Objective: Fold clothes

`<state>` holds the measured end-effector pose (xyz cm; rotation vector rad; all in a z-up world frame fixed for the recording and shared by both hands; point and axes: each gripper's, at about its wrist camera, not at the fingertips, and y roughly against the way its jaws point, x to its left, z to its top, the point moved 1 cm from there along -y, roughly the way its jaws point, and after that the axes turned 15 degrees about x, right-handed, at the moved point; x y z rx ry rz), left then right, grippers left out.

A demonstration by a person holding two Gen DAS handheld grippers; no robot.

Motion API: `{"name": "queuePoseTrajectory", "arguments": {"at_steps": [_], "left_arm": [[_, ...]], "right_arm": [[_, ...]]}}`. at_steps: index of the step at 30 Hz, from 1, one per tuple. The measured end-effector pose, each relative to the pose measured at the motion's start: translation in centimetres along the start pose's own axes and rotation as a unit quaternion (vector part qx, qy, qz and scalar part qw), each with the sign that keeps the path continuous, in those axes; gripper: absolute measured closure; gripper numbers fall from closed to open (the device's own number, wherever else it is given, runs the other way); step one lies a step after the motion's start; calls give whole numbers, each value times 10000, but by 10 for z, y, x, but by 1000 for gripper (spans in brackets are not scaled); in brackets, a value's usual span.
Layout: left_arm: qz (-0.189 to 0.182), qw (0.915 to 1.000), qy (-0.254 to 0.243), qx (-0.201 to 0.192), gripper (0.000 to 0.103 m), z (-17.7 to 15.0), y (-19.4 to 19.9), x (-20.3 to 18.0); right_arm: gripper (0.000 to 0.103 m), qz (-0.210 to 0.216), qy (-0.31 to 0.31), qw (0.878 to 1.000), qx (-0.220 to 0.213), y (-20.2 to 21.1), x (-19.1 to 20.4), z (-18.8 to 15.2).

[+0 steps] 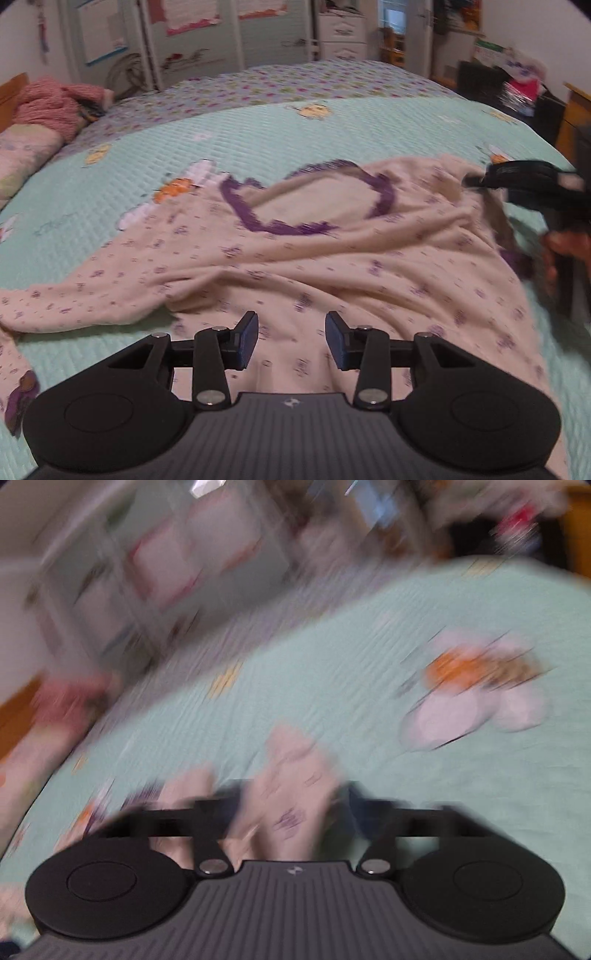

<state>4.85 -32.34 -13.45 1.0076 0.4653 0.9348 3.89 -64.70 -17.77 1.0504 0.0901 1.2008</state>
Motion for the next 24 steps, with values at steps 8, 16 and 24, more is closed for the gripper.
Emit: {"name": "queuePoseTrajectory", "arguments": {"at_steps": [8,16,24], "left_arm": [[-287,9993,153,-210,54,39,3,15],[-1341,9897,495,-47,52,135,-57,0],[-2110,9685,985,883,47,186,-152,-19]], "right_arm": [[71,-2358,-479,9653,-1013,66,-6,-3],[25,-283,-817,9632,-2543,84,4,-49],[25,739,-775,9527,-2845,71,-30,-58]]}}
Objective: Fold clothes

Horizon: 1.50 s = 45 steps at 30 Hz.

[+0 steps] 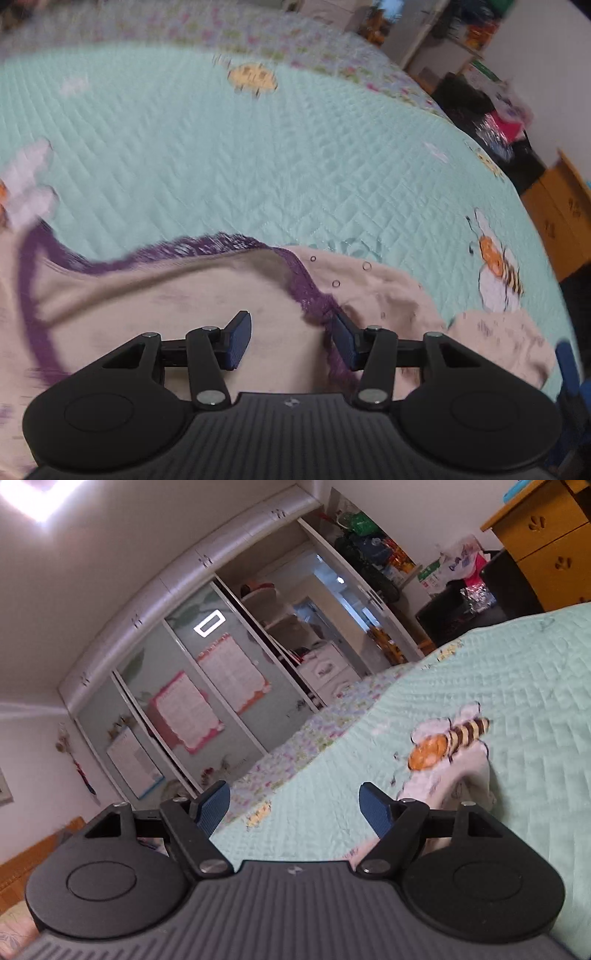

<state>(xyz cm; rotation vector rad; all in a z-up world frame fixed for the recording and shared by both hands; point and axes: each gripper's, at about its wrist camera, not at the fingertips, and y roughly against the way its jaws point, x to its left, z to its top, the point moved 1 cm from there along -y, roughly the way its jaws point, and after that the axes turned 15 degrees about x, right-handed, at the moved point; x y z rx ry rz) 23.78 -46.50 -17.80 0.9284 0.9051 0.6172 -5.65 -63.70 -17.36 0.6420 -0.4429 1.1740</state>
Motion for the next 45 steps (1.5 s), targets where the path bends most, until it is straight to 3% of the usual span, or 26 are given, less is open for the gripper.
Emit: {"name": "queuePoseTrajectory", "arguments": {"at_steps": [3,8,9,10,12,14,17,20,24,27,30,32,35,37,38,40,42,45], "left_arm": [[-394,9990,206,-51,39,6,-3,0],[-849,9957,354,68,41,4,-5,-6],[-922,9950,367,87,50,2,-5,-7],[-985,9944,370,117,70,0,-6,-9],[-1072,9933,369,224,91,-1,-9,-13],[-981,9945,319,168,94,-1,-7,-20],[-636,9976,124,-259,99,16,6,-34],[-391,9971,73,-648,99,49,22,-48],[67,9960,-294,-839,99,96,24,-74],[508,9942,-774,-551,94,117,1,-83],[857,9924,-885,-46,93,122,-22,-71],[847,9929,-830,-45,90,116,-16,-60],[505,9959,-691,-297,72,96,17,-38],[424,9953,-656,-577,51,78,47,-21],[499,9941,-673,-693,48,69,60,-14],[845,9897,-766,-866,45,54,80,0],[1549,9795,-890,-936,45,47,85,14],[2292,9680,-753,-689,45,52,72,45]], "right_arm": [[25,-25,-62,10000,-14,-1,-5,0],[25,-135,15,9999,-60,-3,-2,-2],[25,-145,19,9999,-77,-2,-3,-2],[25,-162,22,9998,-89,-1,-4,-3],[25,-186,-10,9998,-79,-1,-6,-3],[25,-201,-56,9998,-68,-1,-8,-3],[25,-201,-91,9997,-131,2,-10,-2],[25,-269,-10,9996,-94,1,-10,-2],[25,-383,37,9992,149,-7,-11,-3],[25,-439,58,9983,383,-16,-13,-4],[25,-491,100,9971,567,-23,-15,-7],[25,-498,102,9967,641,-25,-16,-9],[25,-460,92,9970,611,-24,-16,-10],[25,-447,80,9972,593,-23,-16,-11],[25,-442,72,9972,593,-23,-16,-11],[25,-443,65,9972,596,-22,-14,-11],[25,-447,78,9971,607,-21,-13,-11],[25,-454,113,9969,625,-21,-11,-12]]}}
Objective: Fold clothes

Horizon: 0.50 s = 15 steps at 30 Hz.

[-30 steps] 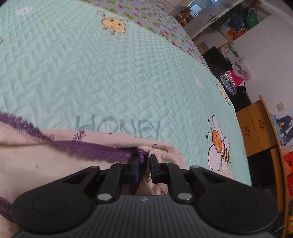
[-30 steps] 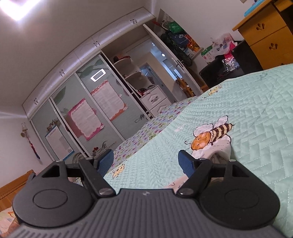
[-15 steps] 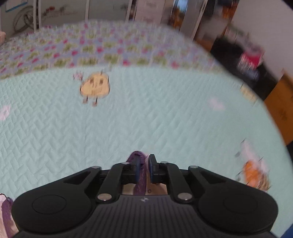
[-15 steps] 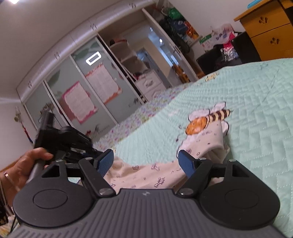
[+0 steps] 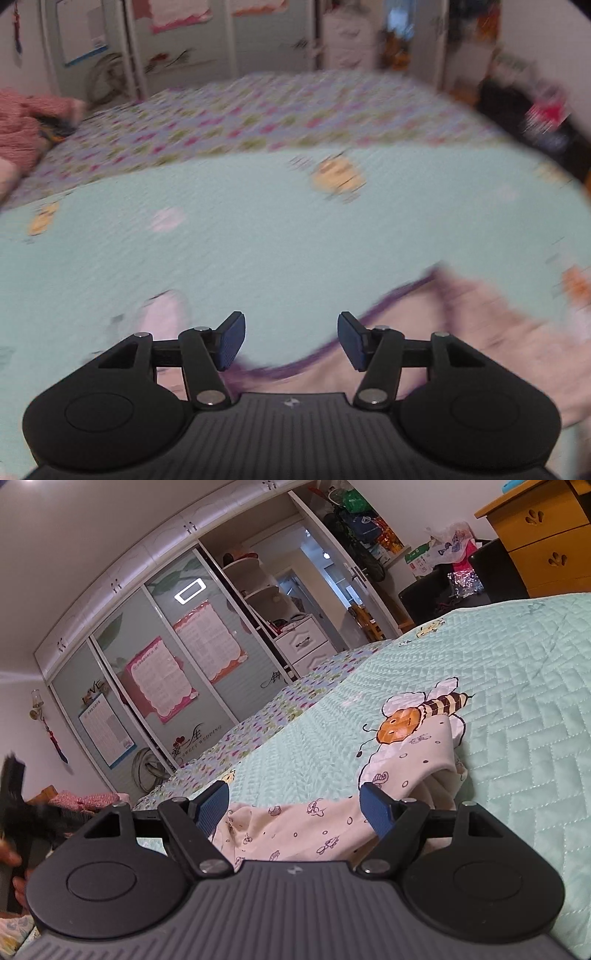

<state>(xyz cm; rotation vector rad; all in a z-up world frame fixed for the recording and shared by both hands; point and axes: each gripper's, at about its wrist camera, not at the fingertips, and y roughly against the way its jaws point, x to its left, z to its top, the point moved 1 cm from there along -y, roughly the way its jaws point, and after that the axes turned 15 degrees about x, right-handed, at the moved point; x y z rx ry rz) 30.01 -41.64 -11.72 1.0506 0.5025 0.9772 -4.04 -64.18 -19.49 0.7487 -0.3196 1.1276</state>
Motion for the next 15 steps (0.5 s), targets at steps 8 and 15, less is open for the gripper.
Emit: {"name": "queuePoseTrajectory", "arguments": {"at_steps": [8,15], "left_arm": [[274,9983,113,492,45,-13,-41,40],[136,9981,-210,571,92,-21,-50,36]], "right_arm": [[25,15,-130,9998,118,-4,-4,1],[24,-24,-95,9998,163,-7,-3,-1]]}}
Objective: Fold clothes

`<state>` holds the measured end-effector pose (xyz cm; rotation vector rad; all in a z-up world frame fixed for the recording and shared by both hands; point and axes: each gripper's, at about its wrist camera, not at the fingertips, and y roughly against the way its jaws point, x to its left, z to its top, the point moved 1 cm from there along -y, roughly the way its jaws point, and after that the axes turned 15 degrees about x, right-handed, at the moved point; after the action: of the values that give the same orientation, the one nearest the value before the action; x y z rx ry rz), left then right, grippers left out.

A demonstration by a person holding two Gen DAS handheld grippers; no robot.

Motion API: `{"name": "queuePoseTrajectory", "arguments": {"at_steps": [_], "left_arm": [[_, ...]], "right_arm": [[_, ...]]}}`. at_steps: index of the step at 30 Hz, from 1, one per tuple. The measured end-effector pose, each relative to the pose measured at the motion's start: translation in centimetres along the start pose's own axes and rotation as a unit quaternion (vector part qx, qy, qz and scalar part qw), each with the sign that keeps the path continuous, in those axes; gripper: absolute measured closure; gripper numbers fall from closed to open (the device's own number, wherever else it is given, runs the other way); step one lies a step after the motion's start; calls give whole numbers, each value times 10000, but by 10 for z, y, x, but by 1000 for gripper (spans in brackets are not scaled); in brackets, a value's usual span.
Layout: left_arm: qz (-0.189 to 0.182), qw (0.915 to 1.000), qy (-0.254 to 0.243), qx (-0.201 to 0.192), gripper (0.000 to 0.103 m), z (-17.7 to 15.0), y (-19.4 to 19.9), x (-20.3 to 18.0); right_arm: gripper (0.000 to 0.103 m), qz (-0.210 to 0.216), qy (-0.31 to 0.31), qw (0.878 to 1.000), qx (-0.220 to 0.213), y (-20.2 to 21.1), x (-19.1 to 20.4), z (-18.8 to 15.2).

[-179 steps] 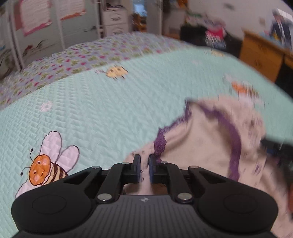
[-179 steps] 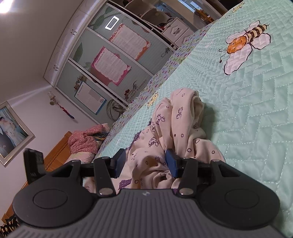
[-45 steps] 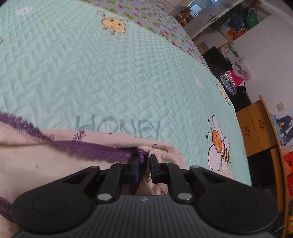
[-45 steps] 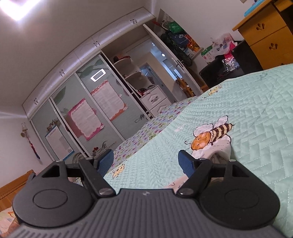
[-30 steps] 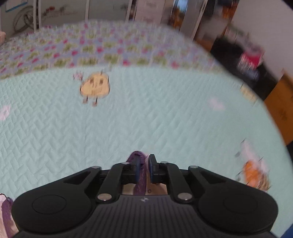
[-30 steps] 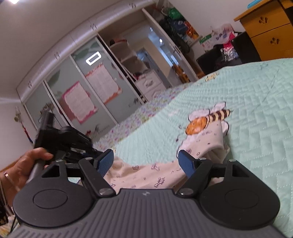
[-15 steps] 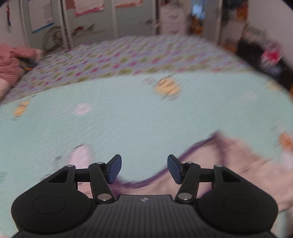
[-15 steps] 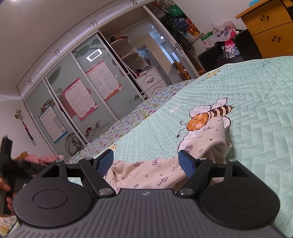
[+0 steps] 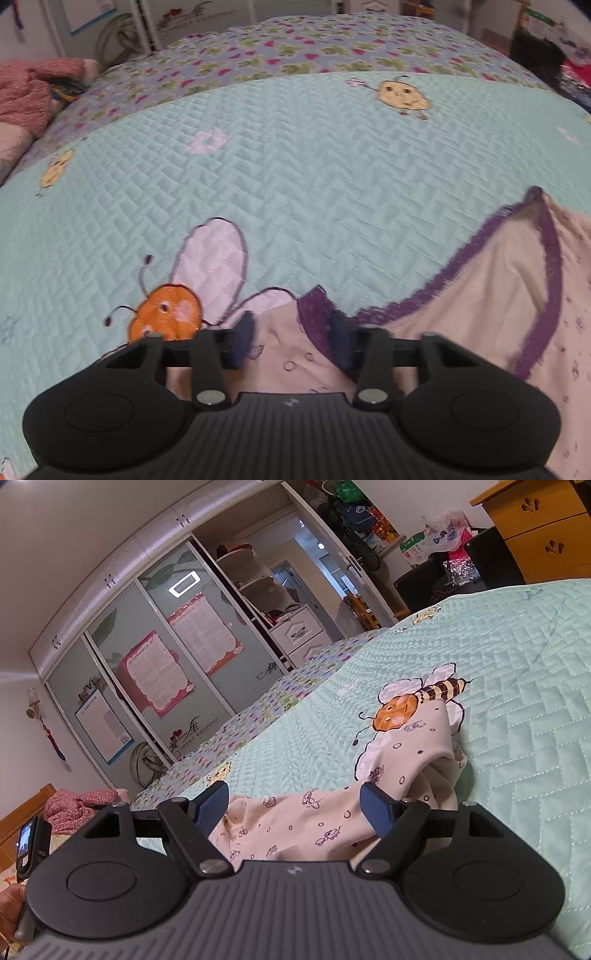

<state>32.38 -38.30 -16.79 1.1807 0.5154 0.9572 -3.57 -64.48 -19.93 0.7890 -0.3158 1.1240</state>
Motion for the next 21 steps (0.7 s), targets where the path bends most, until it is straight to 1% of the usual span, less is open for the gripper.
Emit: {"name": "queuePoseTrajectory", "arguments": {"at_steps": [1,3,5,7,10,12,14,15,17,18,19,21], "left_arm": [[57,10000,-71,-29,99,-1,2,-3],[304,9990,-131,-287,99,-1,13,-6],[579,9965,164,-582,99,8,23,5],[832,9918,536,-805,99,19,30,19],[951,9894,783,-768,99,36,24,29],[1128,9891,659,-681,98,45,10,22],[1238,9897,522,-487,96,52,-7,13],[1269,9900,505,-338,92,51,-16,10],[1480,9869,620,-147,85,44,-27,9],[1505,9857,728,-193,76,39,-26,11],[1505,9843,872,-291,63,33,-22,15],[1420,9807,1238,-527,52,21,-6,30]], "right_arm": [[24,-4,6,10000,2,0,0,0],[24,-5,9,10000,-8,1,0,-1],[24,-9,21,10000,-21,1,0,-1],[24,-24,39,10000,-11,1,0,-1],[24,-35,54,10000,13,0,1,0],[24,-49,67,10000,39,-1,1,0],[24,-67,83,9999,82,-3,1,0],[24,-70,88,9999,99,-4,1,0],[24,-59,81,9999,116,-5,1,0],[24,-48,65,9999,121,-5,0,1],[24,-38,48,9999,129,-5,-1,1],[24,-33,42,9999,135,-5,-1,1]]}}
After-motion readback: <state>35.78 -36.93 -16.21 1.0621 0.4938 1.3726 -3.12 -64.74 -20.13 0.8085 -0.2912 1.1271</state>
